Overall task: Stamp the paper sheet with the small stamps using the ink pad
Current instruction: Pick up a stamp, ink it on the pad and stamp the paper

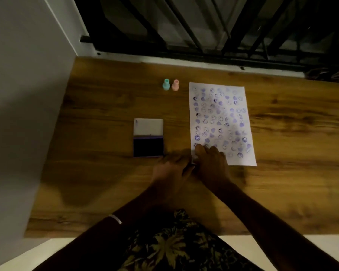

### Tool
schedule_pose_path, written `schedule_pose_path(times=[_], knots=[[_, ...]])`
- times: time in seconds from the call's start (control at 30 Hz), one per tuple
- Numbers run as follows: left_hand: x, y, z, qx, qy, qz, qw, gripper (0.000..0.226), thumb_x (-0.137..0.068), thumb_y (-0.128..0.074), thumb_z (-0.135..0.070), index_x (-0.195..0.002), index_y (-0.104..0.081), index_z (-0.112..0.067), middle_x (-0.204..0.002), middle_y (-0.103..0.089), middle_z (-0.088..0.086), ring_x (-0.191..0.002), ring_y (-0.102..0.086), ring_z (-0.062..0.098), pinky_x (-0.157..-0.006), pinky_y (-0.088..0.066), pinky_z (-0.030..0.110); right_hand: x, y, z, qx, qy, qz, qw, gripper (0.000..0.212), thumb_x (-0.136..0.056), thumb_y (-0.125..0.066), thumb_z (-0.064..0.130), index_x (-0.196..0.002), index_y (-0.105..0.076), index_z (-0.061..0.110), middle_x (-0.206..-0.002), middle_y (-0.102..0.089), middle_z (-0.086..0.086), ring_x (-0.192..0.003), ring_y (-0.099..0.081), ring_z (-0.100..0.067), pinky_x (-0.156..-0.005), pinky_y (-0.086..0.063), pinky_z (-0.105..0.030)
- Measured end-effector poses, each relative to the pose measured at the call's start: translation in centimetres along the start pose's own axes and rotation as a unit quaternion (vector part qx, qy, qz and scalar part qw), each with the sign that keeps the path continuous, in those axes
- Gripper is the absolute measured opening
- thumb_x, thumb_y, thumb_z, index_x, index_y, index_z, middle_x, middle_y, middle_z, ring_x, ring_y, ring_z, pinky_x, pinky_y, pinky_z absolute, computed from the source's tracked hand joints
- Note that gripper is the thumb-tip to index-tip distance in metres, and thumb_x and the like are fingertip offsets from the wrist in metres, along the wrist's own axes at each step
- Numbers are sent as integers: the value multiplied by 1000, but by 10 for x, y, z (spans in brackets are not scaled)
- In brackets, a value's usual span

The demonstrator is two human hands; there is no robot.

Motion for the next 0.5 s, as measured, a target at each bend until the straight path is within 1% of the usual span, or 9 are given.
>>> schedule_pose_path(times=[0.07, 0.17, 0.27, 0.37, 0.43, 0.5], knots=[[2, -1, 0, 10, 15, 13, 1000, 33, -94, -47, -50, -118, -59, -31, -118, -64, -5, -104, -60, 15, -87, -50, 31, 3, -1, 0, -11, -2, 9, 1000, 33, -79, -67, 18, -107, -49, 16, -97, -69, -9, -82, -60, -31, -69, -46, -44], [2, -2, -2, -18, 24, -8, 1000, 26, -90, -54, -50, -106, -64, -32, -106, -68, -7, -95, -62, 14, -80, -48, 27, 3, 0, -1, -2, -1, 13, 1000, 38, -83, -63, 24, -118, -50, 16, -109, -68, -8, -93, -61, -28, -77, -47, -45], [1, -1, -3, -34, 31, -12, 999, 24, -87, -57, -51, -101, -65, -32, -101, -68, -9, -89, -63, 12, -74, -48, 24, 3, 3, -1, 4, 9, 7, 1000, 36, -84, -62, 29, -117, -51, 16, -107, -68, -7, -92, -61, -27, -78, -46, -43], [-1, 4, -4, -36, 24, 9, 999, 29, -91, -48, -52, -105, -64, -32, -106, -68, -8, -92, -64, 13, -77, -49, 26, 3, 7, 0, 9, 19, 2, 1000, 37, -83, -62, 30, -114, -52, 13, -103, -69, -8, -89, -62, -28, -78, -46, -41], [-2, 7, -6, -32, 15, 16, 999, 32, -92, -45, -51, -109, -63, -31, -109, -68, -6, -94, -64, 17, -79, -51, 31, 5, 8, -1, 16, 20, 8, 1000, 37, -85, -61, 30, -116, -50, 13, -106, -68, -8, -92, -62, -28, -80, -46, -41], [-3, 12, -9, -41, 6, 11, 999, 32, -92, -46, -50, -108, -63, -29, -107, -69, -3, -91, -65, 20, -77, -52, 33, 8, 10, -1, 16, 18, 11, 1000, 36, -88, -58, 29, -119, -47, 15, -111, -67, -7, -97, -61, -26, -83, -45, -40]])
Point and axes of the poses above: each hand's wrist, its own x-axis away from the middle knuckle, its own y-axis out of the back of the hand, z = x × y, the point moved 1 cm from there along -x, towards the middle knuckle
